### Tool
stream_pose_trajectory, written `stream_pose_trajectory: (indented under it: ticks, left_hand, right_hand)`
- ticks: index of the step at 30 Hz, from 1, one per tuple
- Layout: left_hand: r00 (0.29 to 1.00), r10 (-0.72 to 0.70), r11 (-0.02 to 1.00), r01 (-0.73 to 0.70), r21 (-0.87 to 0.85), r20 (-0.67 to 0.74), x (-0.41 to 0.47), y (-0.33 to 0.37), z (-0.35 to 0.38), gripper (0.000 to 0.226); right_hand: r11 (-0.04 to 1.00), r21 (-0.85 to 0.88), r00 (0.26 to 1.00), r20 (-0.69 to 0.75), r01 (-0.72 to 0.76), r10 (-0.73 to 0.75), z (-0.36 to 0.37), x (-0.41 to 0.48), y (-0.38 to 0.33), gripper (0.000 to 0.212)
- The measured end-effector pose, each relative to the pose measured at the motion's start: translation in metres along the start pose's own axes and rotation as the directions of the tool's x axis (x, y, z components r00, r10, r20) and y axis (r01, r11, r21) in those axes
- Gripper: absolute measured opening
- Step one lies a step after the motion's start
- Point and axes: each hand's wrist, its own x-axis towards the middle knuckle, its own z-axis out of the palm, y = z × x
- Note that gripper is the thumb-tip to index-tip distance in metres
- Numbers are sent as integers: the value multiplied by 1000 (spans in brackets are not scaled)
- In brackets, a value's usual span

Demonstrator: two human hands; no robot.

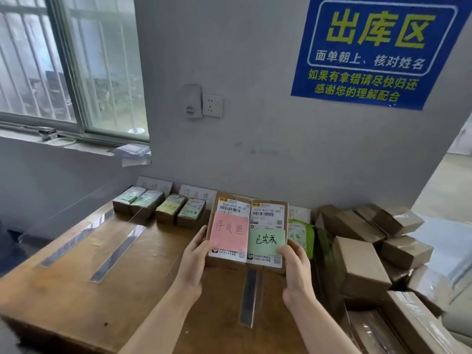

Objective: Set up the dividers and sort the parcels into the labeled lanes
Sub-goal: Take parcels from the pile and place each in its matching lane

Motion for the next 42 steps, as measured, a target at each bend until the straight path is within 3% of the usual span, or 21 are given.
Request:
stream_pose_trajectory:
  ticks: [17, 22, 37, 42]
  left_hand:
    - [998, -47, 998, 45, -50, -38, 47, -8, -26, 50]
    - [995, -47, 997, 42, -60, -84, 67, -3, -26, 30]
    - [982, -46, 998, 40, -38, -181, 119, 18, -74, 21]
    - [972, -101, 992, 83, -92, -210, 148, 21, -116, 33]
  right_hand:
    - [995, -62, 996, -14, -84, 83, 34, 37, 18, 40]
    - [990, -79, 993, 24, -115, 117, 48, 68, 23, 38]
    - [980, -135, 982, 99, -149, 163, 116, 118, 51, 37]
    - [979, -122, 984, 50, -166, 173, 149, 124, 62, 34]
